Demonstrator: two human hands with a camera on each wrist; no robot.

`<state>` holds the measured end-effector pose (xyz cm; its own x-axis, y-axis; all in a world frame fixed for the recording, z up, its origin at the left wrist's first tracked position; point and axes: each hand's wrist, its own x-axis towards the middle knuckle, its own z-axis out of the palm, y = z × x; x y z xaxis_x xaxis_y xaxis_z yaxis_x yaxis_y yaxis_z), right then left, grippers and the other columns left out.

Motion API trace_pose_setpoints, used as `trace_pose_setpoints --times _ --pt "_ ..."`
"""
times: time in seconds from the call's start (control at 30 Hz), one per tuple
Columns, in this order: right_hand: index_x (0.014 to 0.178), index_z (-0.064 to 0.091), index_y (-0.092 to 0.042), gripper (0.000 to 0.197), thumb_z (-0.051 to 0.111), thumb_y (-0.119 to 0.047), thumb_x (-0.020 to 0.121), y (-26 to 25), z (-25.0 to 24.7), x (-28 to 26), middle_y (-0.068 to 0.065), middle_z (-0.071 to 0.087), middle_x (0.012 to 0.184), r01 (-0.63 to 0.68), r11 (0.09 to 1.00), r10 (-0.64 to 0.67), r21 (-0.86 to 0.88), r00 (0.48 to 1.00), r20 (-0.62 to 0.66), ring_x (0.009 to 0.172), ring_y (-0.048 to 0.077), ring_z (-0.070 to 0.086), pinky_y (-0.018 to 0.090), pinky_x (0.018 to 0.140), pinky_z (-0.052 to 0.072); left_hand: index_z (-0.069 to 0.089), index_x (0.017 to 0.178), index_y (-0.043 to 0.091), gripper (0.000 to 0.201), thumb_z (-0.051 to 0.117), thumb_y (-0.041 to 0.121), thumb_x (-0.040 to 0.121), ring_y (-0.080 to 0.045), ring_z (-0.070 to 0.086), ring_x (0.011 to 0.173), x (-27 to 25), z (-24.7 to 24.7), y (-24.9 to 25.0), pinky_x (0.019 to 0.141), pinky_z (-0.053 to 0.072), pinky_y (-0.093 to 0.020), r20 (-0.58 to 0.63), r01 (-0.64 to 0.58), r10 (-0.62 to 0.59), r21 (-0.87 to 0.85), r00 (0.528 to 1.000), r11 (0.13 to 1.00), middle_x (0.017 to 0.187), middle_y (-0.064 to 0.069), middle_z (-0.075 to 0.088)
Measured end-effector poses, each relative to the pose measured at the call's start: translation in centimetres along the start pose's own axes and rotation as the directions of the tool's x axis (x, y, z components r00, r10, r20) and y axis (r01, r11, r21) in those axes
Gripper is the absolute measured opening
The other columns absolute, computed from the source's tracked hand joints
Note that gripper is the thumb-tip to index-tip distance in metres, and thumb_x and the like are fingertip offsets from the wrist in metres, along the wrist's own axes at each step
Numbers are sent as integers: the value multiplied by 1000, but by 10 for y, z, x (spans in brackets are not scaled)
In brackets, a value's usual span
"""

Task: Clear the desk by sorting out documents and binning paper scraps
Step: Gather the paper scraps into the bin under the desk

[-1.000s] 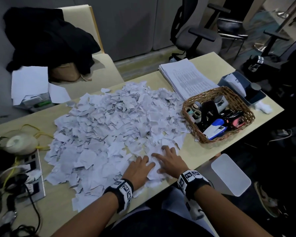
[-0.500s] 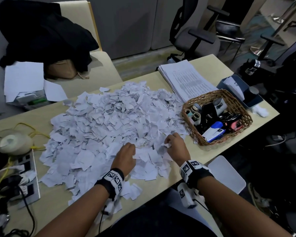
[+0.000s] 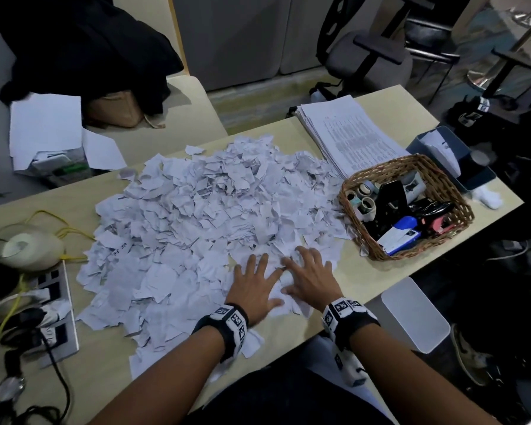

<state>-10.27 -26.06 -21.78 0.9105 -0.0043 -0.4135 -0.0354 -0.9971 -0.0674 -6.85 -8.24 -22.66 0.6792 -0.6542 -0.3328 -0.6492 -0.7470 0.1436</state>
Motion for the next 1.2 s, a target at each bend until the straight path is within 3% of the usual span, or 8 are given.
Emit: trace_pose_setpoints --times 0.13,0.27,0.43,0.6,0.77,0.9,1.07,1.2 --pt "111 46 -22 39 67 -43 85 8 9 1 16 47 114 26 999 -21 46 995 -102 95 37 51 44 54 52 55 123 24 49 65 52 83 -37 43 112 13 0 -10 77 49 -48 -79 -78 86 99 993 992 127 -17 54" --pt "115 45 -13 26 54 -11 91 8 6 0 14 39 119 -43 983 69 180 987 -143 97 33 49 43 65 50 49 103 17 39 75 32 78 -34 55 86 24 -4 -23 57 47 -41 -210 -187 195 55 958 981 103 -14 55" --pt "104 41 -10 10 40 -19 102 12 -19 -10 10 36 110 -101 907 232 409 930 -285 60 29 44 37 55 39 49 103 12 21 61 5 87 -28 52 89 28 -31 -30 62 51 -37 -377 -183 71 -270 924 945 107 -11 49" --pt "103 46 -8 7 44 -14 101 22 -49 -15 9 41 103 -83 738 442 670 810 -386 77 23 38 33 66 31 48 98 11 18 53 -3 89 -31 54 78 45 -52 -39 65 48 -37 -454 -224 28 -384 891 896 96 -10 47" --pt "103 51 -8 10 45 -15 101 33 -56 -14 7 50 99 -87 558 523 825 809 -269 91 19 44 24 71 27 48 134 16 39 43 2 97 -26 54 103 50 -73 -30 87 48 -36 -425 -204 -54 -537 904 819 122 -8 50" --pt "107 62 -8 18 47 -16 101 48 -66 -19 1 61 94 -44 495 515 868 819 -252 87 15 55 24 71 37 56 119 15 33 45 -4 94 -27 57 91 60 -90 -10 76 49 -36 -486 -261 -43 -540 873 800 112 -6 51" --pt "101 66 -17 16 50 -22 101 84 -86 -23 3 63 111 16 217 512 976 849 -128 108 16 54 35 90 44 57 101 12 23 49 -7 91 -19 54 94 84 -119 15 76 37 -18 -494 -292 -68 -614 867 734 104 -4 55" --pt "101 61 -7 13 49 -13 101 115 -109 -41 0 67 74 196 -164 546 967 834 -76 68 11 62 27 65 52 57 101 15 19 50 -2 93 -11 53 106 101 -147 49 85 34 -16 -438 -303 -59 -705 897 641 110 -2 60"
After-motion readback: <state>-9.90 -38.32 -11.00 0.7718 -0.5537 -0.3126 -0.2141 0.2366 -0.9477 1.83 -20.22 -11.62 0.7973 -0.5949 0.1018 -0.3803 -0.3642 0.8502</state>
